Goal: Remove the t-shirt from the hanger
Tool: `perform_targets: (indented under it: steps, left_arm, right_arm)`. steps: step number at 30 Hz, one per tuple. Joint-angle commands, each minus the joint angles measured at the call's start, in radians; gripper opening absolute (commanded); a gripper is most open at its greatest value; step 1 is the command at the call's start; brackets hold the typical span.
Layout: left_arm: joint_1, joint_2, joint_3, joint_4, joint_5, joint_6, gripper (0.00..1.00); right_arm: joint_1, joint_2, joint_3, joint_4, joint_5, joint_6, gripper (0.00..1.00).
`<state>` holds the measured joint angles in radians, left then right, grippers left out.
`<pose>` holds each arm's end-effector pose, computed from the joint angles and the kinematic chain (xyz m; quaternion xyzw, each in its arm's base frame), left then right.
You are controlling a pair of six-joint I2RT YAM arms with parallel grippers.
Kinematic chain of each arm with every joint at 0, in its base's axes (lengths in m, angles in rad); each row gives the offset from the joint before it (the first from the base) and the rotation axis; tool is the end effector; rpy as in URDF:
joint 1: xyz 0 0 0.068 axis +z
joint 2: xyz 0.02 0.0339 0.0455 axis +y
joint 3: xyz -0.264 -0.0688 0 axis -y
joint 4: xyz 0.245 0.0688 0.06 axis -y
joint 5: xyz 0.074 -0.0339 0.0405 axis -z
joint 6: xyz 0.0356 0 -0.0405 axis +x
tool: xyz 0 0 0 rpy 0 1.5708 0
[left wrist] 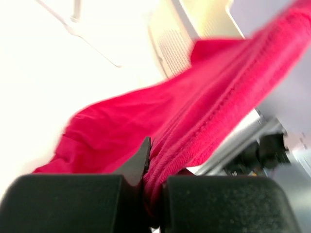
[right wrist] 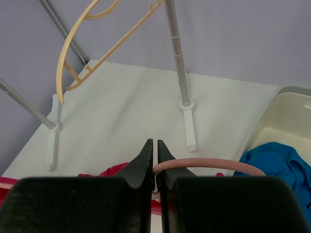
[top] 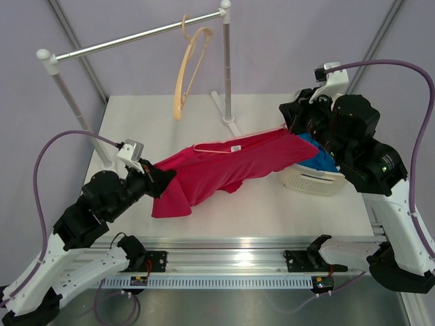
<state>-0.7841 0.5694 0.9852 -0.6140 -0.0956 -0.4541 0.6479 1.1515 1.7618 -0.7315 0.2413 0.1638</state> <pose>0.0766 -0.0716 0.3881 0.0971 0.7672 -0.3372 0.5369 0.1540 0.1059 0.5311 -0.1007 0.7407 0.1771 0.6403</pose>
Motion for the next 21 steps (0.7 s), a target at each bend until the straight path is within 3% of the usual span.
perform_targets:
  steps: [1, 9, 21]
  left_arm:
    - [0.0, 0.026, 0.043, -0.013, -0.213, -0.032, 0.0]
    - [0.003, 0.122, -0.043, 0.06, -0.326, -0.038, 0.0]
    - [0.003, 0.208, -0.077, 0.091, -0.322, -0.084, 0.0]
  right_arm:
    - [-0.024, -0.021, 0.054, -0.016, 0.058, -0.069, 0.0]
    - [-0.024, 0.02, 0.235, -0.082, 0.007, -0.021, 0.0]
    - [-0.024, 0.019, 0.243, -0.022, -0.083, 0.088, 0.0]
